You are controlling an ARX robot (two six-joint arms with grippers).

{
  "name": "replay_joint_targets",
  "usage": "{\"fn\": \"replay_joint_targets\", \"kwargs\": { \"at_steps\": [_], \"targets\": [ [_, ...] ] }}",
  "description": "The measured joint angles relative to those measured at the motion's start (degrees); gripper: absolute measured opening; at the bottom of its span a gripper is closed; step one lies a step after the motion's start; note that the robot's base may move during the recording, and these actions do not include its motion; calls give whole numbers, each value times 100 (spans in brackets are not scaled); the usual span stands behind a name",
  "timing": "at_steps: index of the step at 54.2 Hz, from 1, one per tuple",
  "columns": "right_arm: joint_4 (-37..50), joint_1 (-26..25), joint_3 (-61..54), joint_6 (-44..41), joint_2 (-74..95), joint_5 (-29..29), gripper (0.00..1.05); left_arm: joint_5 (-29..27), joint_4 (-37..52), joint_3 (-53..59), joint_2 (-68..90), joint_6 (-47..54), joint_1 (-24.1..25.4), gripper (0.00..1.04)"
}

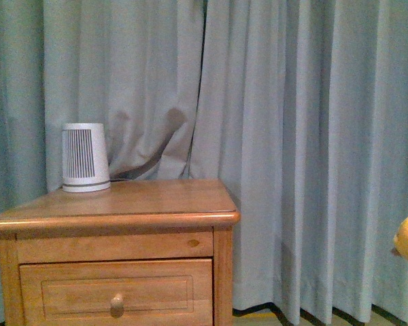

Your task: Put away toys

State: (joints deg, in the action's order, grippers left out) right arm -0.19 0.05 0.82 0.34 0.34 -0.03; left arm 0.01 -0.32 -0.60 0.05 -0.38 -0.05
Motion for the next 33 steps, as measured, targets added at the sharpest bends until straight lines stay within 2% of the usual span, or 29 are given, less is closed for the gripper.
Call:
{"fn": "replay_joint_targets", "kwargs": {
  "at_steps": [33],
  "targets": [
    [0,-4,0,0,2,20,7,9,0,0,7,2,4,98]
  ]
}}
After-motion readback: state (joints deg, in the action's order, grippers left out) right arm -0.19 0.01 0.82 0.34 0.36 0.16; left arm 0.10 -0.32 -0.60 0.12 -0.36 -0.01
